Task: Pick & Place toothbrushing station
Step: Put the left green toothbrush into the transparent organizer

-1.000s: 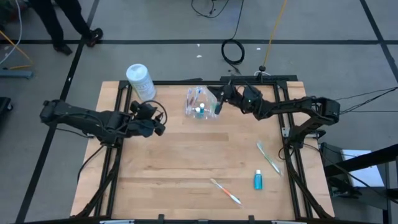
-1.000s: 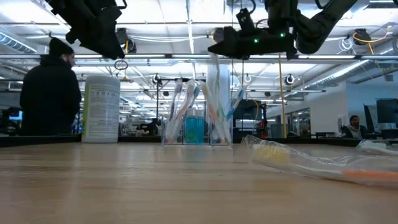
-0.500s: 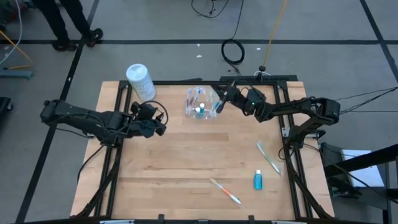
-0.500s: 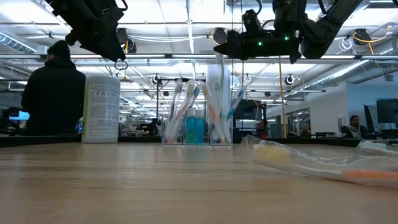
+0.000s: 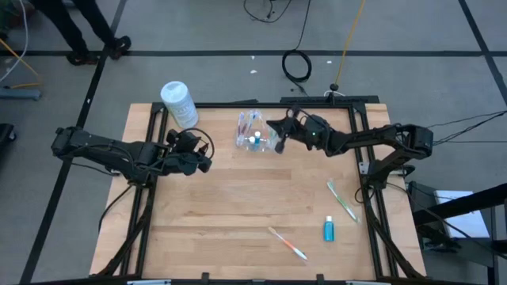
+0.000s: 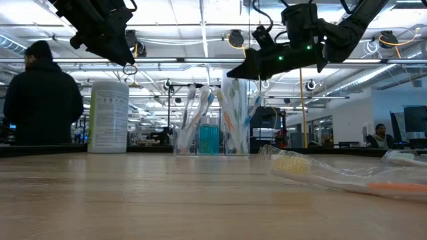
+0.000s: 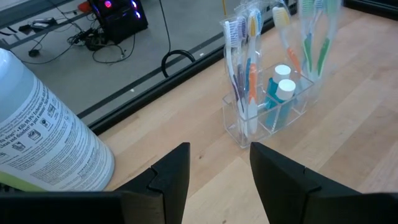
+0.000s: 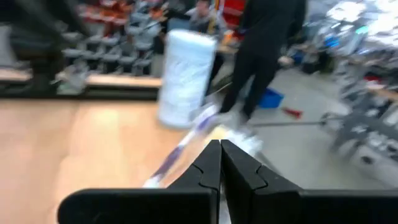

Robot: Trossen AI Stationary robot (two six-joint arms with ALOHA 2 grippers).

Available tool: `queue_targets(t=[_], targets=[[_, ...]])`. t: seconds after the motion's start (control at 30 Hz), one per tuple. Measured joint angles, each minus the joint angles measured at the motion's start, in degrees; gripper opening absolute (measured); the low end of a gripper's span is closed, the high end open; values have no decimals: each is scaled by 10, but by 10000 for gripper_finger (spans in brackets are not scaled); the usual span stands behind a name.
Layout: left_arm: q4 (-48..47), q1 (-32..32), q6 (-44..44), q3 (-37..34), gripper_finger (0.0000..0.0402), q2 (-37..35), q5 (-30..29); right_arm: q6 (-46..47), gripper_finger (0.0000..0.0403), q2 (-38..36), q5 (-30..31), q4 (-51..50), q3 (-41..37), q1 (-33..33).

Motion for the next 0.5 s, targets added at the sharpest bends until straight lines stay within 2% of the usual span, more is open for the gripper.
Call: queue_targets(t=[0.27, 0.5], targets=[[0, 0, -5, 0, 175, 0, 0, 4, 4, 0, -3, -7, 0, 13], [1, 0, -9, 0, 175, 0, 4, 25, 59, 0, -2, -6, 0, 13]])
